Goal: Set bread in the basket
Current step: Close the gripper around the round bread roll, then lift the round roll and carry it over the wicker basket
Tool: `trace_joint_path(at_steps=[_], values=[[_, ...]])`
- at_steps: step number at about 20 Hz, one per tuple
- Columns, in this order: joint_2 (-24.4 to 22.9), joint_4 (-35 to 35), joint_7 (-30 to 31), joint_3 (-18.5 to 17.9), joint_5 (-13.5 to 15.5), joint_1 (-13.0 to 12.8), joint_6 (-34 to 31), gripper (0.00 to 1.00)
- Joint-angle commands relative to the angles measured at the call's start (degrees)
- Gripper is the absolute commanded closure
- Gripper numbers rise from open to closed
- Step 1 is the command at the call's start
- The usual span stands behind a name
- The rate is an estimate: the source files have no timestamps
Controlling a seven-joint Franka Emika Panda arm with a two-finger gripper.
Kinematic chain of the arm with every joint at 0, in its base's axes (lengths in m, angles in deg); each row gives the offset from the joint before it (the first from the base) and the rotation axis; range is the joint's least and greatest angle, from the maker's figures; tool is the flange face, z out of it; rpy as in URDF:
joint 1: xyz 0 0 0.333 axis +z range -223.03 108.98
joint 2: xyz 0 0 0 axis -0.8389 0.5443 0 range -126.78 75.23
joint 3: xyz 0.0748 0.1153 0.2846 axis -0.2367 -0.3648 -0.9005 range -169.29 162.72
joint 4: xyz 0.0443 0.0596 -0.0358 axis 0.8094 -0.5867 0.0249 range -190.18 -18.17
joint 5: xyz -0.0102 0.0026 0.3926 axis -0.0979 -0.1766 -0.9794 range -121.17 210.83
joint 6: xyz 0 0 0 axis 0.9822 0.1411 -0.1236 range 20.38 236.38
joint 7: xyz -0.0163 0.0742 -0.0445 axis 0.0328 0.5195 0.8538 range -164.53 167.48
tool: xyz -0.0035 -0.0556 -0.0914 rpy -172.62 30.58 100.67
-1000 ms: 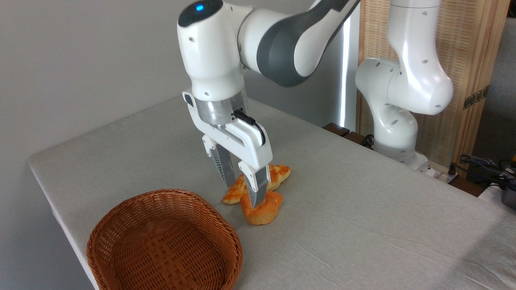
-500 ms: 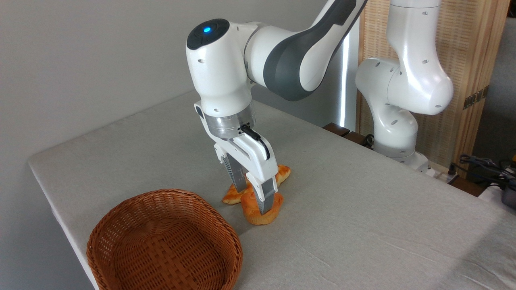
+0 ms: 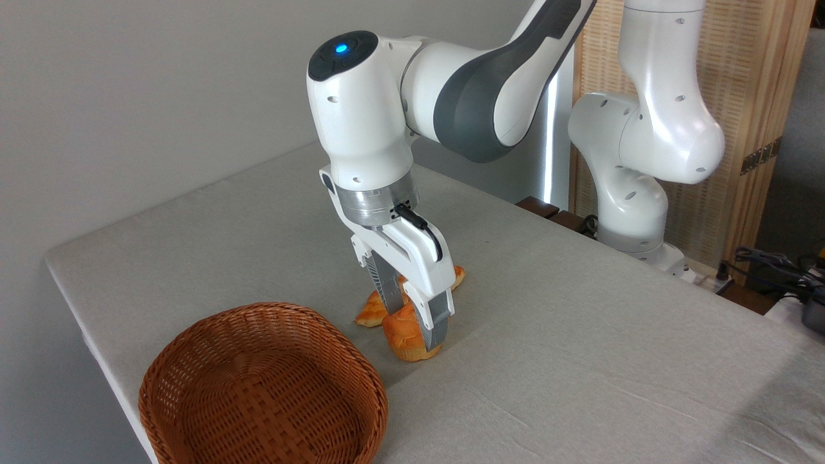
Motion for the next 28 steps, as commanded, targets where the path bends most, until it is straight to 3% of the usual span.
trace_joint_path(at_steps=[1,10,11,13,14,24,28], values=[[-0.5,-1.1,-0.8,-0.4,-0.7,-0.6,0.8,0.0],[1.7,-1.1,-0.8,0.2,-0.4,-1.8,0.9,0.02],[1.8,-0.9,-0.9,0.4,-0.7,-2.4,0.9,0.14],[2.0,-0.8,-0.9,0.4,-0.6,-2.5,1.0,0.49],[2.0,-0.8,-0.9,0.4,-0.5,-2.6,1.0,0.56],[2.0,-0.7,-0.9,0.4,-0.2,-2.6,1.2,0.57],[0.6,3.8,-1.3,-0.2,0.8,-2.5,-2.0,0.57]])
